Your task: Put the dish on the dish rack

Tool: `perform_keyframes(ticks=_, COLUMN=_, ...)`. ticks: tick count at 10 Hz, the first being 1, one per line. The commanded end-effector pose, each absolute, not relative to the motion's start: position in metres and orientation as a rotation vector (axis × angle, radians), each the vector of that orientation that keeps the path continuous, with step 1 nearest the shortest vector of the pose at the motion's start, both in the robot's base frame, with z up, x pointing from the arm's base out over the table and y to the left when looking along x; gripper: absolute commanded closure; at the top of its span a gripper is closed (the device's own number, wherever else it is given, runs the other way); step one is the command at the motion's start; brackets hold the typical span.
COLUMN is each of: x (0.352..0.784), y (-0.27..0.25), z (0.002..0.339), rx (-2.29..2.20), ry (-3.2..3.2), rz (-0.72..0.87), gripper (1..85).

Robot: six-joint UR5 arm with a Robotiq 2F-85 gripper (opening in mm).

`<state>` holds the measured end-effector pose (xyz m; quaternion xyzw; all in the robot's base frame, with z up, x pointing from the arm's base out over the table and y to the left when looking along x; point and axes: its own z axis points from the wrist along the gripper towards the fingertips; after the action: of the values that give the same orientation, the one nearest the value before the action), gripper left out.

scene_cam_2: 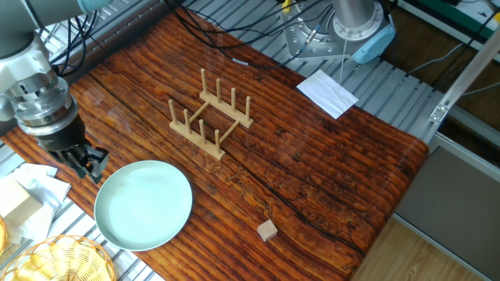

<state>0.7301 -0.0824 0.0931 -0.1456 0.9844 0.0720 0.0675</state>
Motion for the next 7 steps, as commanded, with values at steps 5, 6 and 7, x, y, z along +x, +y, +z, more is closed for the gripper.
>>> perform_keyframes(ticks=5, x=0.7261, y=-0.0800, z=0.0842, rx=-0.432, ry=2.935, rz=0.264, gripper=13.0)
perform_keyframes(ticks=6, x=0.7249, y=-0.0811, z=0.0829, rx=-0.439, ry=2.934, rz=0.261, gripper=13.0)
perform_keyframes(ticks=7, x=0.7237, y=-0.0805, z=0.0827, rx=-0.453, ry=2.934, rz=0.263, gripper=12.7)
